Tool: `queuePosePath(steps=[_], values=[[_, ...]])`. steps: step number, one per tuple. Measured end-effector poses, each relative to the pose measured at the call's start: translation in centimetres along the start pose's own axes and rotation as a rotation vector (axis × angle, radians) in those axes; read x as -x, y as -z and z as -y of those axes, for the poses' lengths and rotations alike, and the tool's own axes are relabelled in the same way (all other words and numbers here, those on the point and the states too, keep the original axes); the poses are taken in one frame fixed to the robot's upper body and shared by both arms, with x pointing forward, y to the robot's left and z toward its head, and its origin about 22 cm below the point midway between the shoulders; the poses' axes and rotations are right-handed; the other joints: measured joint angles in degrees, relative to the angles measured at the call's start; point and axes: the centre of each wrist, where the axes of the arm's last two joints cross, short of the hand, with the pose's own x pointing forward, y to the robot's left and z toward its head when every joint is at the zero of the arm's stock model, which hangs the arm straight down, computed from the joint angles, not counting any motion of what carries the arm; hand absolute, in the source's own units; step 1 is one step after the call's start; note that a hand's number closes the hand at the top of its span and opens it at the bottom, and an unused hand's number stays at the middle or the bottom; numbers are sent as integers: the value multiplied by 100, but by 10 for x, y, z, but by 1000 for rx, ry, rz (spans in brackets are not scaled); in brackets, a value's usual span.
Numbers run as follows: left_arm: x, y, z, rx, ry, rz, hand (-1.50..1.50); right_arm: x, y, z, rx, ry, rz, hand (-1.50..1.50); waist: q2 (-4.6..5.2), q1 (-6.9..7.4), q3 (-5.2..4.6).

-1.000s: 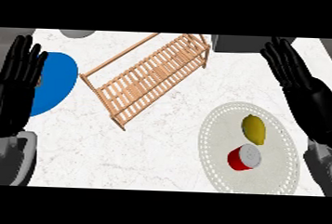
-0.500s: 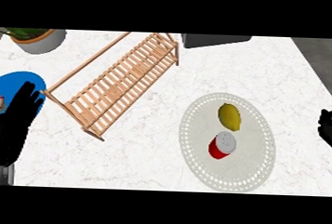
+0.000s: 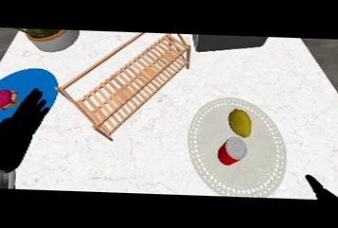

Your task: Pick the can from the placemat and place it in the tiered shelf

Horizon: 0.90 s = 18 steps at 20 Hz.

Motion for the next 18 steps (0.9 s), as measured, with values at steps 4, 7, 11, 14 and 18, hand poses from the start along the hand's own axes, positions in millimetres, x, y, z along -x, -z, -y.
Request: queuePosePath(steps=[4, 7, 11, 14, 18], values=[[-2, 0, 6, 25, 12, -9, 0, -13, -35, 2, -74, -11, -21, -150, 22, 159, -6], [-6, 2, 12, 53, 22, -6, 0, -30, -54, 5, -124, -36, -45, -150, 65, 298, -19], [-10, 4, 22, 87, 27, 1, 0, -49, -71, 11, -147, -90, -109, -150, 118, 457, -28], [-12, 5, 31, 108, 30, 4, 0, -63, -76, 15, -116, -127, -167, -150, 154, 587, -31], [-15, 8, 40, 127, 31, 4, 0, -79, -77, 20, -67, -175, -231, -150, 190, 730, -37]])
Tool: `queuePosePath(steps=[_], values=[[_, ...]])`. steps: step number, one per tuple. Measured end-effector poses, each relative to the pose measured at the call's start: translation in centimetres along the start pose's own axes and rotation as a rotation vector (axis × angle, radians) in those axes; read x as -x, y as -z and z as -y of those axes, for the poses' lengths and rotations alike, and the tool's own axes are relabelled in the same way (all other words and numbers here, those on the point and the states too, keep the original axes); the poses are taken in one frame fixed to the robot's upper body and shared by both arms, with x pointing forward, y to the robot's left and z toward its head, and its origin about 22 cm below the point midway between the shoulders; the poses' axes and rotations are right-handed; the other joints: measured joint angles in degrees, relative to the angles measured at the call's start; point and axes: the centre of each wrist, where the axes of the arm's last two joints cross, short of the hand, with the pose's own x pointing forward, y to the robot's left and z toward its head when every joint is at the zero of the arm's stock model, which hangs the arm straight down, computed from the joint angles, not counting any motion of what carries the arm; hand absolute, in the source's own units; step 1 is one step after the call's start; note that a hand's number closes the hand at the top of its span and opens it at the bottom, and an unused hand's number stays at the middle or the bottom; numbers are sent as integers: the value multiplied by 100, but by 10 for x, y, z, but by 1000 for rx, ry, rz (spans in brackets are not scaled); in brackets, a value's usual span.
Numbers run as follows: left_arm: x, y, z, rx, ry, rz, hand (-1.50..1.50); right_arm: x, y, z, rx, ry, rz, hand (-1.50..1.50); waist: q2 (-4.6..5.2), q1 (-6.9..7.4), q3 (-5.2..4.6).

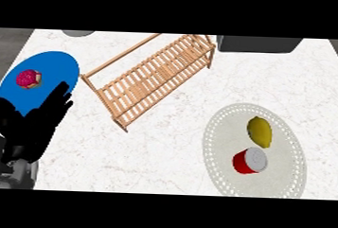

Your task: Pick the can from the placemat and place it in the tiered shelf

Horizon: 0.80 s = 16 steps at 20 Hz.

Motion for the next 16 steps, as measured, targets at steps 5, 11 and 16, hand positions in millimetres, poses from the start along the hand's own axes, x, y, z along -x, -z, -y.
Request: queuePosePath(steps=[5, 11, 16], values=[[4, 2, 8, 31, 6, -31, 0, -13, -2, 0, 25, -68, -90, -150, 31, 173, -21], [8, -3, 16, 47, -3, -45, 0, -24, 0, -11, -18, -149, -161, -150, -3, 296, 12], [12, -8, 21, 52, -11, -50, 0, -28, 1, -25, -36, -206, -169, -150, -17, 302, 29]])
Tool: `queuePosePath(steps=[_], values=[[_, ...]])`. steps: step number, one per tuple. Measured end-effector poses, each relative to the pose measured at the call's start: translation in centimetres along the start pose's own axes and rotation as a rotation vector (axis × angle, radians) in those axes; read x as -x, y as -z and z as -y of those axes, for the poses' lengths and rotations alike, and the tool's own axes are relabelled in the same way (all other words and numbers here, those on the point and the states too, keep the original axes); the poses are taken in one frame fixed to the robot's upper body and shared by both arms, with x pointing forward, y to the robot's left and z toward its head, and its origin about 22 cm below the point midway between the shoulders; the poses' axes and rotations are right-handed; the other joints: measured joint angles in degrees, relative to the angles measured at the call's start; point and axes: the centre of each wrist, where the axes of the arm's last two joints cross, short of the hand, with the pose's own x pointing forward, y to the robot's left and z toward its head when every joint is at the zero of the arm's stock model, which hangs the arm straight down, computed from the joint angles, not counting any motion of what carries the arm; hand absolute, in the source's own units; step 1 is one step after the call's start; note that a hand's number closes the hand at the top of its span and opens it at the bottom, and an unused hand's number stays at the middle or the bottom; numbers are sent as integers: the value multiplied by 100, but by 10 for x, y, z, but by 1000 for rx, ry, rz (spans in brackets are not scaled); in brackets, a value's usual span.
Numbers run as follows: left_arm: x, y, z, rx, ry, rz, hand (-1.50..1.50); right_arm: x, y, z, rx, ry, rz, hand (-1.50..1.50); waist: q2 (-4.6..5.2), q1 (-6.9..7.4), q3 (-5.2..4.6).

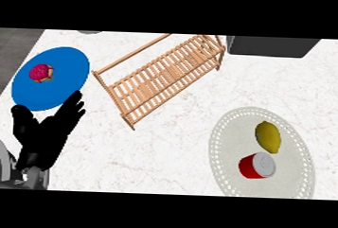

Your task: Pick the can from the placemat and place it in the tiered shelf

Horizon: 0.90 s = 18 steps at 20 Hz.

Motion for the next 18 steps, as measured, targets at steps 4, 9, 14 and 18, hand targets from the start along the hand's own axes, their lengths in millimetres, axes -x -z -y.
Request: queuePosePath(steps=[4, 9, 14, 18], values=[[2, -1, 3, 8, -10, 0, 0, -3, 4, -12, 18, -27, -14, -150, -1, -9, -5], [4, -2, 6, 14, -28, -13, 0, -11, 8, -30, 38, -59, -20, -150, -6, -22, -12], [14, -5, 13, 9, -62, -35, 0, -20, 9, -51, 44, -79, -23, -150, -29, -83, -25], [19, -2, 15, 13, -86, -34, 0, -27, 13, -74, 47, -103, -33, -150, -30, -121, -27]])
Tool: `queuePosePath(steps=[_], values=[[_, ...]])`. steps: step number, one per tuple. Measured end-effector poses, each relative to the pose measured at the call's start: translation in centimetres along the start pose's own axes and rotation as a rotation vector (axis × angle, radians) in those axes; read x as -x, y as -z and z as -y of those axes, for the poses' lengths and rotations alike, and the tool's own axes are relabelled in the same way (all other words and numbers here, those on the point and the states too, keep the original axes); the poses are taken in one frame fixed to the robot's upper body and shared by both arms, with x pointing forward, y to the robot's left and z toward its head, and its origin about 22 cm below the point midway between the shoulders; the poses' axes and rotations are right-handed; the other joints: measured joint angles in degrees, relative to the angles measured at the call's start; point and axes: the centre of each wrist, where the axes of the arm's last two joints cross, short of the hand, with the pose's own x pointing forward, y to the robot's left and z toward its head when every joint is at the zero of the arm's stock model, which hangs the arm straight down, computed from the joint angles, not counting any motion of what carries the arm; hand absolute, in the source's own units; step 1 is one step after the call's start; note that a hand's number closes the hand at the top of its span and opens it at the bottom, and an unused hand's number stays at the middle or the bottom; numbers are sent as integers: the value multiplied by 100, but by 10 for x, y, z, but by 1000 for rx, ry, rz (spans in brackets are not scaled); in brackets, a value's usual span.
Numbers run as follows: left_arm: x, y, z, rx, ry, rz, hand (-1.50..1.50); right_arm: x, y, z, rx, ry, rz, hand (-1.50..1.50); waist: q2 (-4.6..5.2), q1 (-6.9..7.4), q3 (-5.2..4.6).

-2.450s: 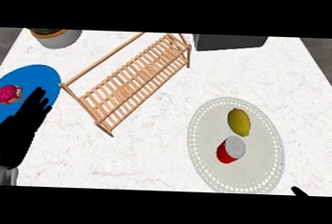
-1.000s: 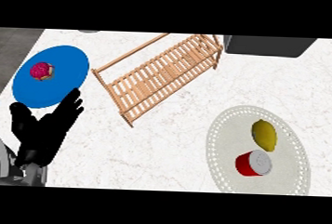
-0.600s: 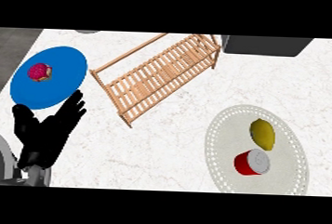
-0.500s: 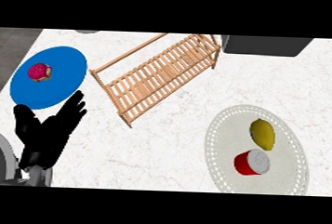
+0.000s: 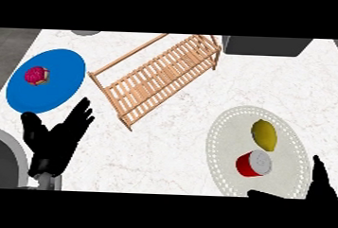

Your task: Pick the can from the placemat and place it in the tiered shelf

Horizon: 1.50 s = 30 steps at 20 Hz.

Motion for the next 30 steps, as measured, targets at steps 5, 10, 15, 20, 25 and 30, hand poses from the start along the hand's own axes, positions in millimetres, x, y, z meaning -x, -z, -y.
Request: queuePosePath(steps=[5, 10, 15, 20, 25, 30], values=[[17, 9, -16, -46, 10, -54, 0, -12, 4, -22, 24, -46, -27, -150, 31, -75, -108], [35, 19, -27, -74, 14, -80, 0, -29, 5, -39, 50, -76, -29, -150, 27, -137, -156], [42, 23, -41, -80, 17, -85, 0, -37, 15, -50, 68, -92, -24, -150, 0, -163, -139], [42, 31, -44, -84, 19, -78, 0, -42, 24, -65, 62, -114, -12, -150, -9, -172, -139], [42, 33, -45, -81, 21, -74, 0, -45, 27, -74, -29, -150, 1, 150, -30, -168, -169], [41, 34, -48, -85, 24, -72, 0, -50, 24, -83, -75, -174, 60, 150, -83, -186, -221]])
